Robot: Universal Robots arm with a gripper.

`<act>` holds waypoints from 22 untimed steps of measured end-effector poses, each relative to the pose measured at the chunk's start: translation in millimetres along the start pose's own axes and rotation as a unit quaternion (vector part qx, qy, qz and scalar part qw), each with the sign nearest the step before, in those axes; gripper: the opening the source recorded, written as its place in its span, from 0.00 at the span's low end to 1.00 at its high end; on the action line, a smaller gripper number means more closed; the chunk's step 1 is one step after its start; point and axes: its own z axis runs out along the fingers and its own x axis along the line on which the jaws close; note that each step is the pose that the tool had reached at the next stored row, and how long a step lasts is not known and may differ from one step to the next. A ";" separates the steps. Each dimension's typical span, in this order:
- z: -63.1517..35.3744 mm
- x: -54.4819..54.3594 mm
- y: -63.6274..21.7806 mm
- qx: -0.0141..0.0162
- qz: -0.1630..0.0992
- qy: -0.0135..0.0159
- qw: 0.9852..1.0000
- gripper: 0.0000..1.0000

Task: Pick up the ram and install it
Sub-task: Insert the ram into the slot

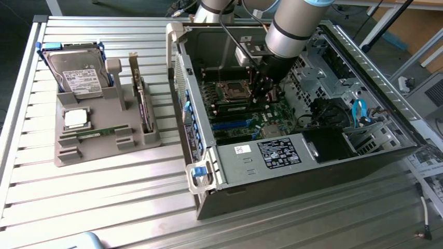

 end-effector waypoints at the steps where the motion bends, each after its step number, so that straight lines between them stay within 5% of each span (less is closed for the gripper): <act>1: 0.0 0.0 0.0 0.000 0.000 0.000 1.000 0.13; 4: -0.1 0.1 0.0 0.000 0.000 0.000 1.000 0.25; 12: -0.5 0.1 0.0 0.000 0.000 0.000 1.000 0.25; 22: -22.1 -0.4 0.7 0.000 0.000 0.000 1.000 0.25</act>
